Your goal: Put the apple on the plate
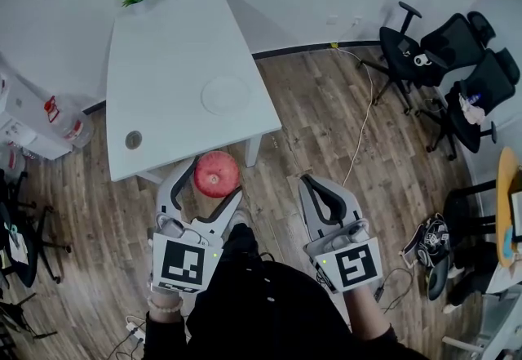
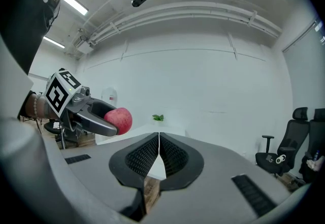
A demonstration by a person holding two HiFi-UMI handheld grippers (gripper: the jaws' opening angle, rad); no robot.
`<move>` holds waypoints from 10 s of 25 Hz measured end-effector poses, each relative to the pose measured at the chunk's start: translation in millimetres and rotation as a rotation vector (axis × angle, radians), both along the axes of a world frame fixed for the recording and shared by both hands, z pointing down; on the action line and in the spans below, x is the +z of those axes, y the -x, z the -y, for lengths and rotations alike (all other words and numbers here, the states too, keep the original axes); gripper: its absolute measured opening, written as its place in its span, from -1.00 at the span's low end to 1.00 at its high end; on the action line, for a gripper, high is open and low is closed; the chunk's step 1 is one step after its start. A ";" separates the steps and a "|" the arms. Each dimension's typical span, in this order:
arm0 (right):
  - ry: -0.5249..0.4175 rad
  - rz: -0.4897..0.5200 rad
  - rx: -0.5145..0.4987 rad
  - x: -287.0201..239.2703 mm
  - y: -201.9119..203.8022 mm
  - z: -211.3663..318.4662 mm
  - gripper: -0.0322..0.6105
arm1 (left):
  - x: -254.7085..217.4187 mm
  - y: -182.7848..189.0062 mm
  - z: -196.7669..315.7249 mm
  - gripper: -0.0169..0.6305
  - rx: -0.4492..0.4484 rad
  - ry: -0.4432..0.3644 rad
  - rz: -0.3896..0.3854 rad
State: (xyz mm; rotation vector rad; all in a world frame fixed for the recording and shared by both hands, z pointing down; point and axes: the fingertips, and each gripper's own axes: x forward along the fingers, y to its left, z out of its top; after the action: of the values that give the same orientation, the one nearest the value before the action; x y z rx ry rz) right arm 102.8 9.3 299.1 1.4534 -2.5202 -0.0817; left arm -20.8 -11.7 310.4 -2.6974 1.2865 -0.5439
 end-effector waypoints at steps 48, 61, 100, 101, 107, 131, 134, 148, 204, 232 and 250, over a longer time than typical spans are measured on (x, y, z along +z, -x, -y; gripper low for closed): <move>0.024 -0.017 0.056 9.6 27.4 185.2 -0.77 | 24.2 27.5 194.8 0.16 0.046 0.049 -0.021; 0.039 -0.040 -0.020 13.7 25.3 204.3 -0.77 | 30.1 29.1 206.0 0.16 -0.014 0.064 -0.006; 0.102 -0.019 -0.269 33.7 17.2 318.0 -0.77 | 80.4 19.4 290.7 0.16 -0.246 0.117 0.051; 0.109 -0.022 -0.264 34.9 15.1 319.0 -0.77 | 85.8 18.5 292.3 0.16 -0.252 0.127 0.050; 0.151 -0.039 -0.261 45.3 2.9 323.7 -0.77 | 112.3 11.3 309.6 0.16 -0.270 0.169 0.059; 0.229 -0.036 -0.225 74.4 -23.0 332.3 -0.77 | 222.6 -7.5 353.7 0.16 -0.259 0.367 0.110; 0.240 -0.038 -0.219 78.0 -25.8 330.6 -0.77 | 237.3 -9.2 353.8 0.16 -0.251 0.383 0.141; 0.265 -0.051 -0.231 87.5 -24.6 324.3 -0.77 | 272.4 -13.3 362.7 0.16 -0.235 0.426 0.193; 0.192 -0.017 -0.320 68.7 18.8 315.4 -0.77 | 157.7 46.7 339.0 -0.82 -0.384 0.217 -0.042; 0.045 -0.029 -0.416 17.7 49.4 314.8 -0.77 | 16.7 74.0 275.1 -0.90 -0.537 0.017 -0.066; -0.003 -0.019 -0.444 0.4 62.7 327.1 -0.77 | -11.6 86.0 264.2 -0.90 -0.564 -0.012 -0.059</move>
State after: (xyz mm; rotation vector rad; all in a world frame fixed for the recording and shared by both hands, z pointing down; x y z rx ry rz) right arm 40.1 -317.8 299.6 0.8639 -2.7777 -0.1714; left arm -106.8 -275.9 298.8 -2.3309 2.0675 -0.4983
